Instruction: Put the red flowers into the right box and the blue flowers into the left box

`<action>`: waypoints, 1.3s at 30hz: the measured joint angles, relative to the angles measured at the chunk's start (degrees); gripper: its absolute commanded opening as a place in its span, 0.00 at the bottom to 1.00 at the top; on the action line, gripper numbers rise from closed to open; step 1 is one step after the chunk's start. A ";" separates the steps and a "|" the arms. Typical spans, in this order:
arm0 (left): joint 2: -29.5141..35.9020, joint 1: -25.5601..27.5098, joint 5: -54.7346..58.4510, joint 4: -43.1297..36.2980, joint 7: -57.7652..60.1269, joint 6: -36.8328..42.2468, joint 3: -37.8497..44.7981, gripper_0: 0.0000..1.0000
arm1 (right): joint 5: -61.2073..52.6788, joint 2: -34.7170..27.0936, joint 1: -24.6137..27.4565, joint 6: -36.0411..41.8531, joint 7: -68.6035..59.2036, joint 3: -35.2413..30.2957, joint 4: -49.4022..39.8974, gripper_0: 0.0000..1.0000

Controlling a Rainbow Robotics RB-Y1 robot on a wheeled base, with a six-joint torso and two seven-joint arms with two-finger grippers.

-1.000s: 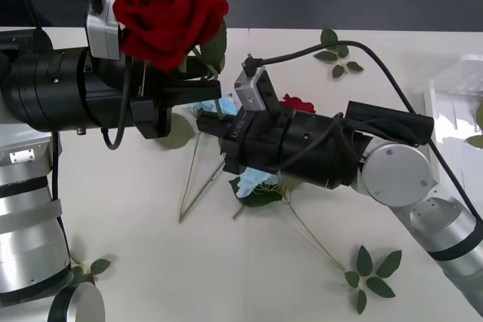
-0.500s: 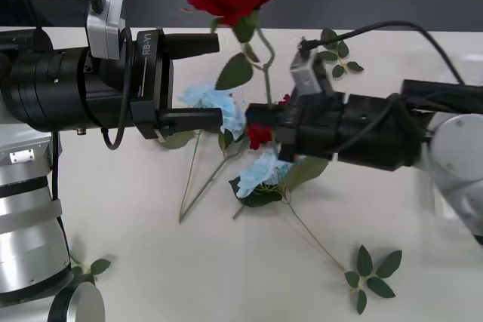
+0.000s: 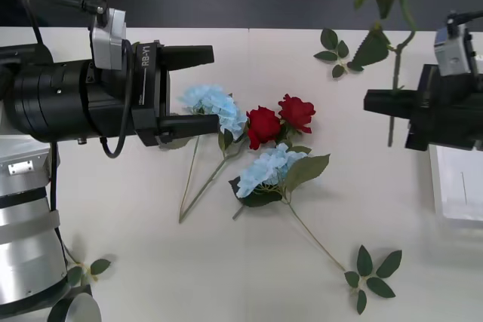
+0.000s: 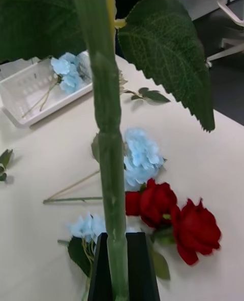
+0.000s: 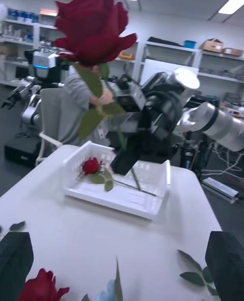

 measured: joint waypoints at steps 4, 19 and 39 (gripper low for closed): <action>2.23 3.22 -5.37 -3.70 2.01 -5.05 -1.98 1.00 | 3.28 -0.01 0.01 5.89 -0.04 -8.42 -0.01 0.00; 8.11 9.62 -28.79 -13.59 37.07 -8.80 -5.07 1.00 | 22.12 -10.45 3.16 6.78 -1.42 -15.11 6.51 0.00; 8.33 11.76 -64.47 -17.73 60.90 -8.80 -19.40 1.00 | 49.27 -10.42 9.44 6.34 -20.28 -16.12 11.01 0.00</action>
